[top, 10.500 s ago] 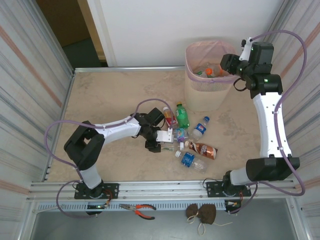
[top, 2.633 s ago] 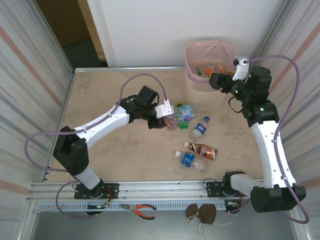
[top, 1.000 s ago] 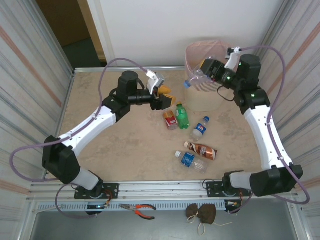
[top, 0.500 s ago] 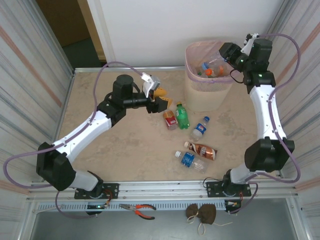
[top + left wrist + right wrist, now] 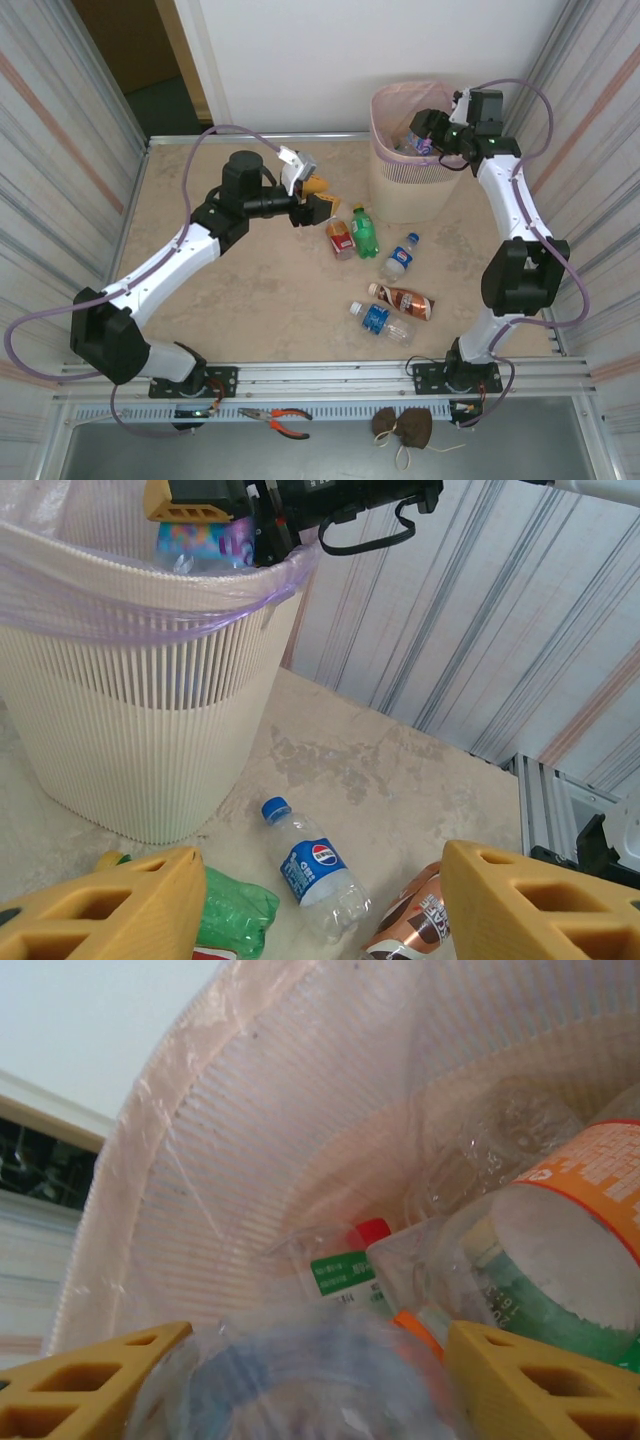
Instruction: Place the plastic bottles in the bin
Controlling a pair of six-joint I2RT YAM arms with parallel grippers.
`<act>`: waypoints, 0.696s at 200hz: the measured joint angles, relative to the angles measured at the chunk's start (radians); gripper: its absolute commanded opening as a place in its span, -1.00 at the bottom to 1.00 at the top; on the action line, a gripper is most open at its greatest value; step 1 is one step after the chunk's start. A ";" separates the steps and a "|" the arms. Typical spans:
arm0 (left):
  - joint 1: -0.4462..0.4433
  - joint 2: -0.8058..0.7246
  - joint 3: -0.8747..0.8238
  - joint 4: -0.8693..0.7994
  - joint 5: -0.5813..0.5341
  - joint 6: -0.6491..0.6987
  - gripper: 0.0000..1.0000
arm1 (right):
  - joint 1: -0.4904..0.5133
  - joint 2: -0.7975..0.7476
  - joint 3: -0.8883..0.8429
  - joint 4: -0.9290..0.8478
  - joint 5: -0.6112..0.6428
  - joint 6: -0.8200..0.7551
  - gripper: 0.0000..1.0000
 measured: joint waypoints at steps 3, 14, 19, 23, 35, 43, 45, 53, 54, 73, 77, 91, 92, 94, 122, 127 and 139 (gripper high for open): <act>0.000 0.000 0.000 0.000 0.000 0.000 0.27 | 0.000 0.000 0.002 -0.003 0.000 0.001 0.41; 0.002 0.000 0.000 0.000 0.000 0.000 0.27 | -0.002 0.000 0.011 -0.018 0.001 -0.012 0.44; 0.003 0.000 0.000 0.000 0.000 0.000 0.27 | -0.002 0.000 0.018 -0.025 0.003 -0.018 0.45; 0.003 0.000 0.000 0.000 0.000 0.000 0.27 | -0.003 0.000 0.022 -0.029 0.004 -0.023 0.45; 0.004 0.000 0.000 0.000 0.000 0.000 0.27 | -0.008 0.000 0.039 -0.047 0.008 -0.032 0.45; 0.004 0.000 0.000 0.000 0.000 0.000 0.27 | -0.011 0.000 0.051 -0.056 0.013 -0.042 0.45; 0.005 0.000 0.000 0.000 0.000 0.000 0.27 | -0.013 0.000 0.055 -0.059 0.015 -0.046 0.45; 0.005 0.000 0.000 0.000 0.000 0.000 0.27 | -0.015 -0.001 0.069 -0.070 0.021 -0.056 0.45; 0.005 0.000 0.000 0.000 0.000 0.000 0.27 | -0.016 -0.001 0.070 -0.071 0.023 -0.056 0.45; 0.005 0.000 0.000 0.000 0.000 0.000 0.27 | -0.019 -0.003 0.107 -0.106 0.046 -0.084 0.44; 0.005 0.000 0.000 0.000 0.000 0.000 0.27 | -0.019 -0.004 0.113 -0.111 0.051 -0.090 0.44; 0.005 0.000 0.000 -0.001 0.000 0.000 0.27 | -0.019 -0.008 0.136 -0.130 0.067 -0.110 0.43; 0.005 0.000 0.000 -0.001 0.000 0.000 0.27 | -0.019 -0.008 0.137 -0.131 0.068 -0.111 0.43; 0.005 0.000 0.000 -0.001 0.000 0.000 0.27 | -0.019 -0.009 0.139 -0.133 0.069 -0.113 0.42; 0.005 0.000 0.000 -0.001 0.000 0.000 0.27 | -0.015 -0.013 0.186 -0.174 0.109 -0.158 0.27; 0.005 0.000 0.000 -0.001 0.000 0.000 0.27 | -0.014 -0.013 0.195 -0.180 0.118 -0.168 0.25; 0.005 0.000 0.000 -0.002 0.000 0.001 0.27 | -0.012 -0.013 0.217 -0.193 0.133 -0.189 0.19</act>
